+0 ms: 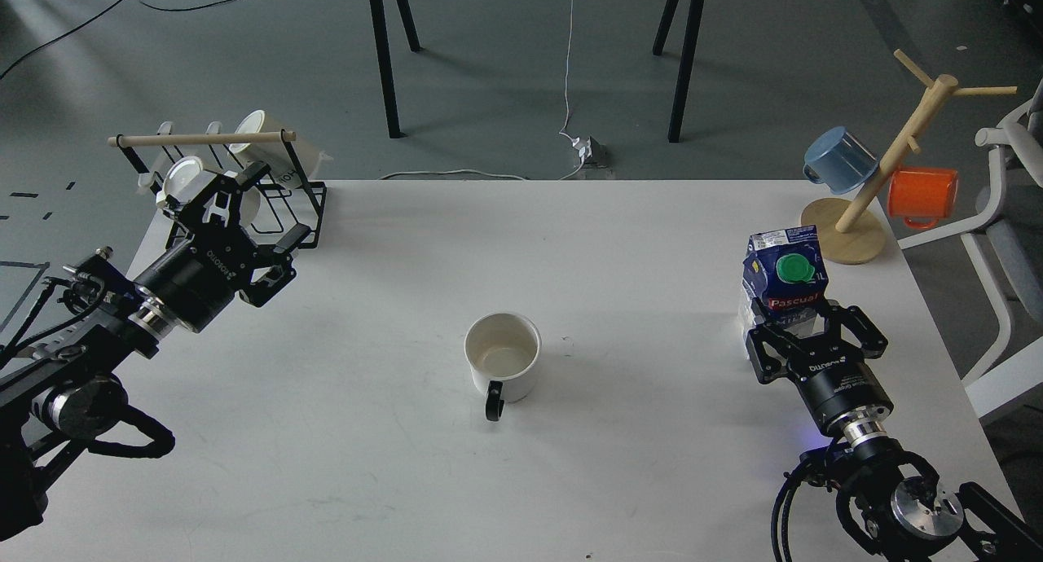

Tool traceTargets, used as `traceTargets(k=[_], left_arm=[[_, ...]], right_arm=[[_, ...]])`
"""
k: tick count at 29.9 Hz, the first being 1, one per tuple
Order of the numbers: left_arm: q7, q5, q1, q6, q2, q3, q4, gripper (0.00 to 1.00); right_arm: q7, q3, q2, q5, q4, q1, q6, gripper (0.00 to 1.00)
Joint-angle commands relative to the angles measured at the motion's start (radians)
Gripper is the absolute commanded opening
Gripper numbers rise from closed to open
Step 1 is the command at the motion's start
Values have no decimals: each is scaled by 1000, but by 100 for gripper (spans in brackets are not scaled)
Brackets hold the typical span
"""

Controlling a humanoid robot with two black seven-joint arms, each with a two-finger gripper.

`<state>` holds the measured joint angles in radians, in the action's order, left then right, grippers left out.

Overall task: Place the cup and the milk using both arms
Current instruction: 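Carry the milk carton beside the white mug and set it down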

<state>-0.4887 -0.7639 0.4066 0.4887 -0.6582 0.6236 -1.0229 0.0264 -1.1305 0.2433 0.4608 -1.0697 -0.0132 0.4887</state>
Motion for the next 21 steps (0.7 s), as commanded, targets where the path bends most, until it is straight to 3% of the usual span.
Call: traceTargets(k=[1, 4, 8, 21], left_arm=[[0, -2, 0, 0, 0, 1, 7, 97], [0, -2, 0, 0, 0, -1, 9, 98], [0, 0, 0, 0, 0, -1, 9, 98], [0, -2, 0, 0, 2, -5, 13, 98]], right_arm=[[0, 0, -1, -1, -1, 4, 0, 66], [0, 0, -2, -2, -3, 6, 0, 56], [0, 0, -2, -2, -4, 7, 0, 51], [0, 0, -28, -2, -102, 10, 0, 51]])
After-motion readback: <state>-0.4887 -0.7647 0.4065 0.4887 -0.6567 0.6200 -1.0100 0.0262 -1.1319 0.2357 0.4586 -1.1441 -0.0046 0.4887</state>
